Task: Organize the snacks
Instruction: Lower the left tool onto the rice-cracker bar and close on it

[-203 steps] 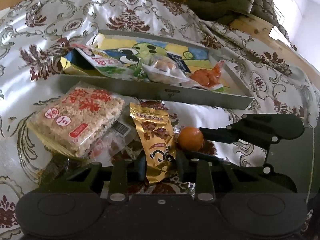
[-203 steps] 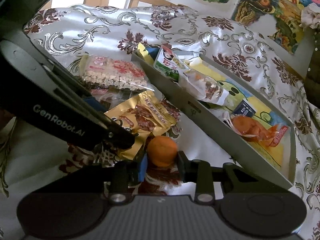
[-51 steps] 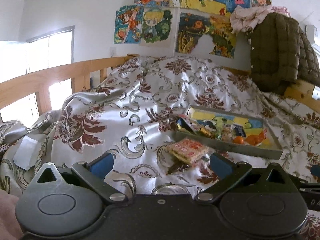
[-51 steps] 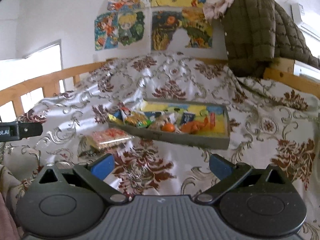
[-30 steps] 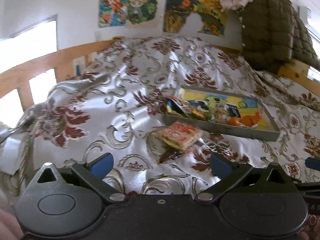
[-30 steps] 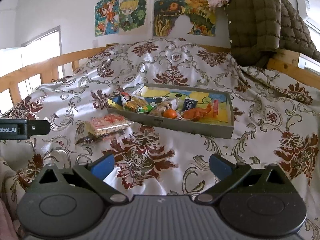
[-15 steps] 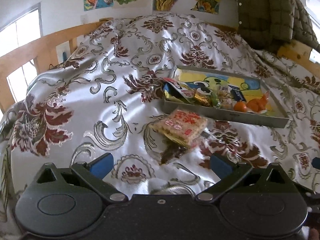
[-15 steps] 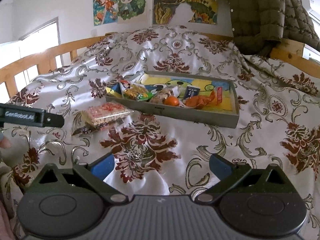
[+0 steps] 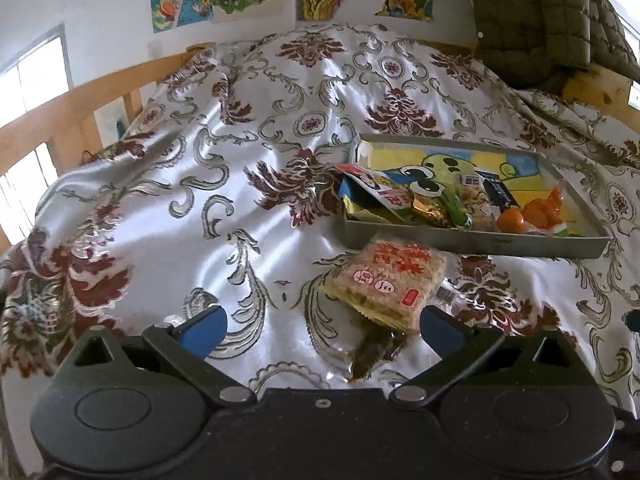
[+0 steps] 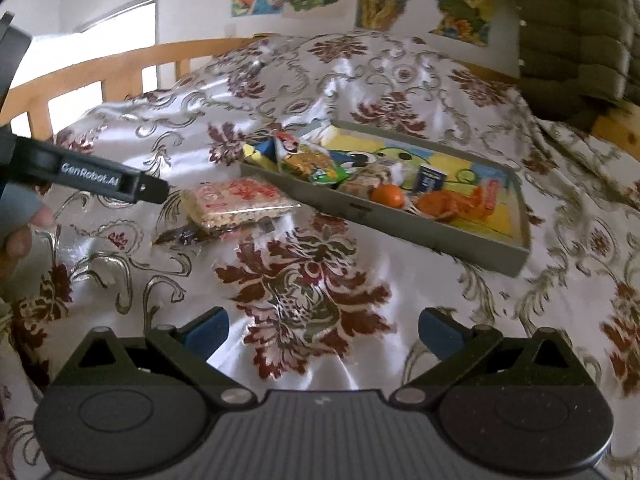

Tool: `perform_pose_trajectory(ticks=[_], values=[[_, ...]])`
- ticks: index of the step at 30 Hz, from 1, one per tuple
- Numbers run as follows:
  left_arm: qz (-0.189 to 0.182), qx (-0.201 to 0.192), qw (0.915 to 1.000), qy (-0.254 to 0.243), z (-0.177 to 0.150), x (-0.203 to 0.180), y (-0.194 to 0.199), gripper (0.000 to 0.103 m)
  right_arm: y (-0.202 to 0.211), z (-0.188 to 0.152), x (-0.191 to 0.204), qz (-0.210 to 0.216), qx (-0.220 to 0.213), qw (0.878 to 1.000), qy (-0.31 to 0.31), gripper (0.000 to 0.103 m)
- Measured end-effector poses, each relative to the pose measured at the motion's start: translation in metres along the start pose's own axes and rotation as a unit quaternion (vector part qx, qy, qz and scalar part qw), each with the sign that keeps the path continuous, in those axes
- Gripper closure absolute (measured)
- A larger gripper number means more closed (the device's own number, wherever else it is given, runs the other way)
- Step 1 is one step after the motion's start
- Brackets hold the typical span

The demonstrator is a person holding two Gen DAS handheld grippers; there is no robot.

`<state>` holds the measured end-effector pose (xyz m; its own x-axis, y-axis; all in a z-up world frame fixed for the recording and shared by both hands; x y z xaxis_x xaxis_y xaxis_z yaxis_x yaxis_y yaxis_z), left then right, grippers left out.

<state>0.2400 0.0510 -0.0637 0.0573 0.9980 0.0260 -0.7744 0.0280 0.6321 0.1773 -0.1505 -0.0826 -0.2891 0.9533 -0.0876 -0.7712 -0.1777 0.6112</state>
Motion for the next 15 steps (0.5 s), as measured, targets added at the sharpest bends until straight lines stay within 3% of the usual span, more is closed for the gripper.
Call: perform_pose_trajectory(ticks=[4,15], values=[[-0.031,0.003,0.9995,0.001,0.004,-0.004,-0.013,0.001,-0.015,0.011,0.004,0.012,-0.008,1.0,0.015,0.0],[-0.056,-0.009,0.9931,-0.102,0.017,-0.039,-0.058,0.001,-0.056,0.017,0.015,0.029,-0.008,0.999,0.026,0.0]])
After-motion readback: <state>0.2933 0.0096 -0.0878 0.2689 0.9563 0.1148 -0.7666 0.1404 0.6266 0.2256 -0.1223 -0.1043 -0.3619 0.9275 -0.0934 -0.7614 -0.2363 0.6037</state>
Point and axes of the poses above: each gripper's, at about its wrist camera, not at the fingertips, and y roughly against the way its jaws point, x to its left, z to its top, the point moved 6 cm from there along -y, roughly the way its jaws point, and after that the axes turned 1 degree about x, right-handed, at the moved point
